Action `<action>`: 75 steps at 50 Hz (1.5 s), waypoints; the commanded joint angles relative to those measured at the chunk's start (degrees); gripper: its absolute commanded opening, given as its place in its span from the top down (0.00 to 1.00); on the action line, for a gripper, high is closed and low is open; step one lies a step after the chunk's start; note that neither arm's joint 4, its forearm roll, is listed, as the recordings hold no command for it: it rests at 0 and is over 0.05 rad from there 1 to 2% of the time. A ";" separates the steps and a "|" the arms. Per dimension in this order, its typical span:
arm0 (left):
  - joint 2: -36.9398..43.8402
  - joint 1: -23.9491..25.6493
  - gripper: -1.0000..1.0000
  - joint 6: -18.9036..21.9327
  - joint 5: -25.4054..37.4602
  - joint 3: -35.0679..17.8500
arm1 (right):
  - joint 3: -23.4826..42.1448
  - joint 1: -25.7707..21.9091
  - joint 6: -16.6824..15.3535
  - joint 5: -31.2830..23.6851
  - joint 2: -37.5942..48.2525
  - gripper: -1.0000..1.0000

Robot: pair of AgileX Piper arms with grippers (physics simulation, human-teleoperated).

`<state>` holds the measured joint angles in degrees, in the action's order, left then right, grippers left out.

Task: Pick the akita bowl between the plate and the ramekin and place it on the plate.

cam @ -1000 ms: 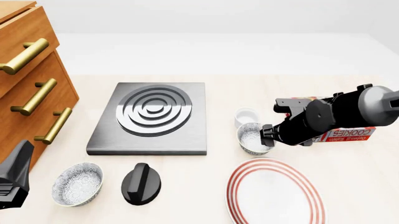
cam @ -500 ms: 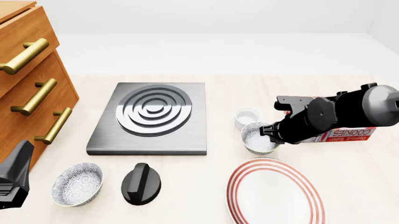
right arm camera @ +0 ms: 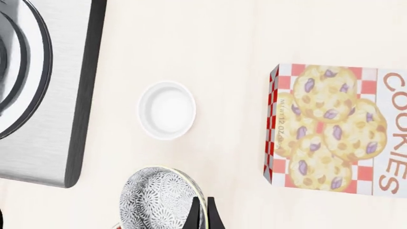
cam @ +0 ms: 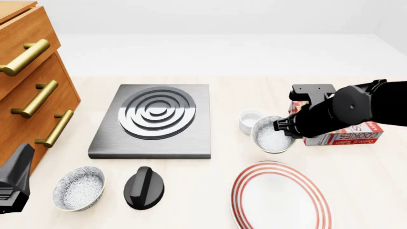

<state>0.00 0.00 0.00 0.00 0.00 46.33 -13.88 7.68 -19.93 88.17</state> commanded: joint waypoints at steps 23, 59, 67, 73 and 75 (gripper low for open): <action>0.00 0.00 0.00 0.00 0.00 0.00 | -1.40 -4.71 -0.08 -13.03 -19.61 1.00; 0.00 0.00 0.00 0.00 0.00 0.00 | -20.02 -8.88 -2.74 -7.34 -25.42 1.00; 0.00 0.00 0.00 0.00 0.00 0.00 | -22.51 -9.74 -2.04 -3.68 -22.81 1.00; 0.00 0.00 0.00 0.00 0.00 0.00 | -23.69 -10.36 -1.02 -0.80 -20.29 1.00; 0.00 0.00 0.00 0.00 0.00 0.00 | -24.22 -9.84 -1.67 0.25 -19.50 1.00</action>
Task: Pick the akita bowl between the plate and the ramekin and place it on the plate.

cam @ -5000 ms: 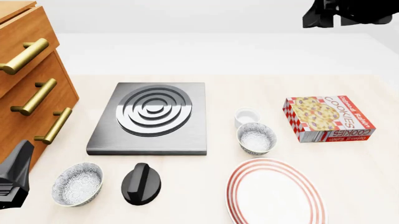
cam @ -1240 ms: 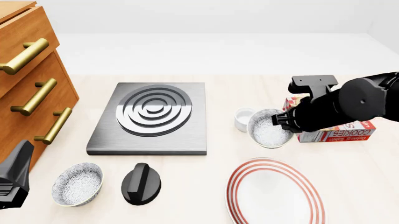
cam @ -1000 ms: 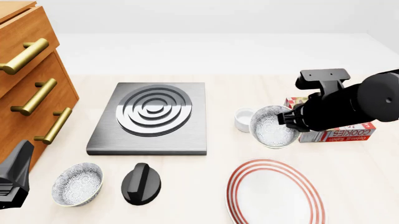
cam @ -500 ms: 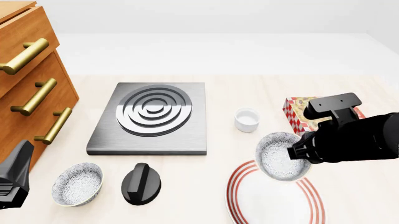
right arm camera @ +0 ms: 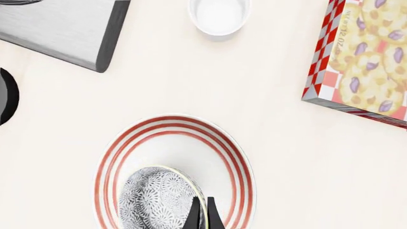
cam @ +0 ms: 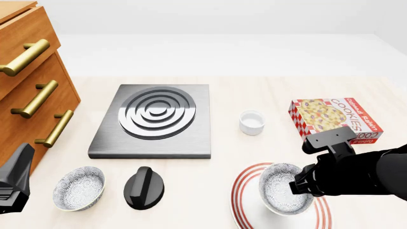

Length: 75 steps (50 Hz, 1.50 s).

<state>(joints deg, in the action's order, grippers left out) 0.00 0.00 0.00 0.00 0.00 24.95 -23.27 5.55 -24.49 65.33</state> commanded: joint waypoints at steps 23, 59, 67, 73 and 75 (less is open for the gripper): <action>0.00 0.00 0.00 0.00 0.00 0.00 | -5.33 -1.50 2.00 12.98 11.76 1.00; 0.00 0.00 0.00 0.00 0.00 0.00 | 14.35 8.69 -3.65 -22.95 -20.96 0.00; 0.00 0.00 0.00 0.00 0.00 0.00 | 21.99 9.72 -3.63 -31.24 -25.67 0.00; 0.00 0.00 0.00 0.00 0.00 0.00 | 28.31 11.19 -5.31 -37.15 -28.64 0.00; 0.00 0.00 0.00 0.00 0.00 0.00 | 29.24 11.96 -6.25 -38.05 -29.38 0.00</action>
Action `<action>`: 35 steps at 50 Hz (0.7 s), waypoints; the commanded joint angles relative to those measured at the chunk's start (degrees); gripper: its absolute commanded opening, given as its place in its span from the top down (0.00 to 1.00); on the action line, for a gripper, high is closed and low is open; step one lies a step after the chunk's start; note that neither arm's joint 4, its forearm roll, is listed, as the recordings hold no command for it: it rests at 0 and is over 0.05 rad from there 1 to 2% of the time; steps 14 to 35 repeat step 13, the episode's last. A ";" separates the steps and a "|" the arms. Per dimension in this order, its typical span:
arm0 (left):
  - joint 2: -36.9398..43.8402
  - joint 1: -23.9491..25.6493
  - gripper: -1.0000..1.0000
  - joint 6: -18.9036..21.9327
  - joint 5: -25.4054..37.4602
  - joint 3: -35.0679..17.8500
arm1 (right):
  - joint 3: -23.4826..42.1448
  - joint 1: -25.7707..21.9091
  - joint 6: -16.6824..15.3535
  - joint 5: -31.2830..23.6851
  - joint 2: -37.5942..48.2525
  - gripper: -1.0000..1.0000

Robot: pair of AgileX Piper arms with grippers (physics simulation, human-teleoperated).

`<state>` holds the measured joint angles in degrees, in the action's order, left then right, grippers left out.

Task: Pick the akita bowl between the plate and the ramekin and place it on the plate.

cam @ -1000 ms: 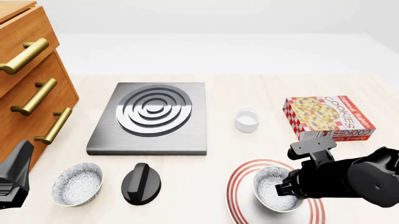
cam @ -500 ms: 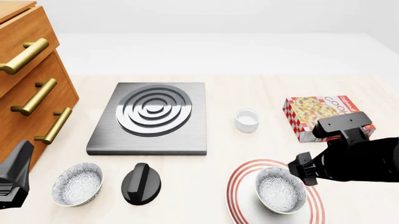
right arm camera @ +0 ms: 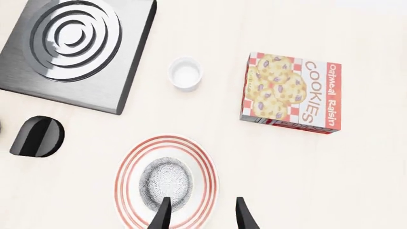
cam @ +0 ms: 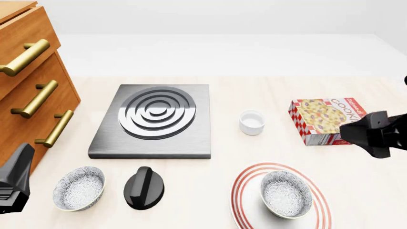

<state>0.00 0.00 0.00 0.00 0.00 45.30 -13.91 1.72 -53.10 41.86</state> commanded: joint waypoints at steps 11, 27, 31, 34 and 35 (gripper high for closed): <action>0.00 0.00 0.00 0.00 0.00 0.00 | 11.80 4.38 -4.70 -12.13 -9.03 0.00; 0.00 0.00 0.00 0.00 0.00 0.00 | 11.72 5.28 -5.11 -12.25 -9.62 0.00; 0.00 0.00 0.00 0.00 0.00 0.00 | 11.72 5.28 -5.11 -12.25 -9.62 0.00; 0.00 0.00 0.00 0.00 0.00 0.00 | 11.72 5.28 -5.11 -12.25 -9.62 0.00; 0.00 0.00 0.00 0.00 0.00 0.00 | 11.72 5.28 -5.11 -12.25 -9.62 0.00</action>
